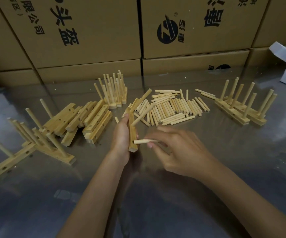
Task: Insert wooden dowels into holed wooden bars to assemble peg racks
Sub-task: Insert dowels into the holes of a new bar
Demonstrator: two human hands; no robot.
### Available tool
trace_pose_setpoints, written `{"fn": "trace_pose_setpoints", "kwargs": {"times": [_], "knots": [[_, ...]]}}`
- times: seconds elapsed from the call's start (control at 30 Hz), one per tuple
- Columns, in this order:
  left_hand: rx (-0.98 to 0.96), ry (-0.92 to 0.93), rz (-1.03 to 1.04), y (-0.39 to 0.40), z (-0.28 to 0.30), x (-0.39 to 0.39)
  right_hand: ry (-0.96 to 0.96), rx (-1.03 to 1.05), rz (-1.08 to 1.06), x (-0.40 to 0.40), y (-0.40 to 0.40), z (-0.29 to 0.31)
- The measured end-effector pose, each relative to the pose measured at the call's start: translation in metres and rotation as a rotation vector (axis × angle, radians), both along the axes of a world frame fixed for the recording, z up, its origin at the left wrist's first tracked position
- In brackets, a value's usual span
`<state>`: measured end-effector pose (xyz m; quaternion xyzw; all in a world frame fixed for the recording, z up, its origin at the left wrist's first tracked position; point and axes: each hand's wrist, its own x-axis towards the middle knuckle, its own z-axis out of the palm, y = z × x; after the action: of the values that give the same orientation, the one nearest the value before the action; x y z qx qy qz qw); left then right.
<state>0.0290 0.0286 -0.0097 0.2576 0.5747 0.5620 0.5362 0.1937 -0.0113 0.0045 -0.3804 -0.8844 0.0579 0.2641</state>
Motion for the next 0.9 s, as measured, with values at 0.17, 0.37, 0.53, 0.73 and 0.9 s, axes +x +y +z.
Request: {"fn": "trace_pose_setpoints", "kwargs": {"times": [0.17, 0.37, 0.53, 0.73, 0.9], "knots": [[-0.034, 0.083, -0.004, 0.001, -0.006, 0.009, -0.148, 0.083, -0.019, -0.002, -0.005, 0.004], [0.049, 0.187, -0.034, 0.004, -0.020, 0.015, -0.254, 0.078, -0.017, -0.008, -0.004, 0.011], [0.053, 0.154, -0.021, 0.005, -0.022, 0.014, -0.205, -0.043, -0.028, -0.014, 0.001, 0.014], [0.083, 0.186, 0.021, 0.006, -0.023, 0.017, -0.049, -0.199, -0.071, -0.016, 0.004, 0.013], [0.146, 0.182, -0.014, 0.003, -0.022, 0.023, 0.059, -0.280, -0.079, -0.011, 0.005, 0.018]]}}
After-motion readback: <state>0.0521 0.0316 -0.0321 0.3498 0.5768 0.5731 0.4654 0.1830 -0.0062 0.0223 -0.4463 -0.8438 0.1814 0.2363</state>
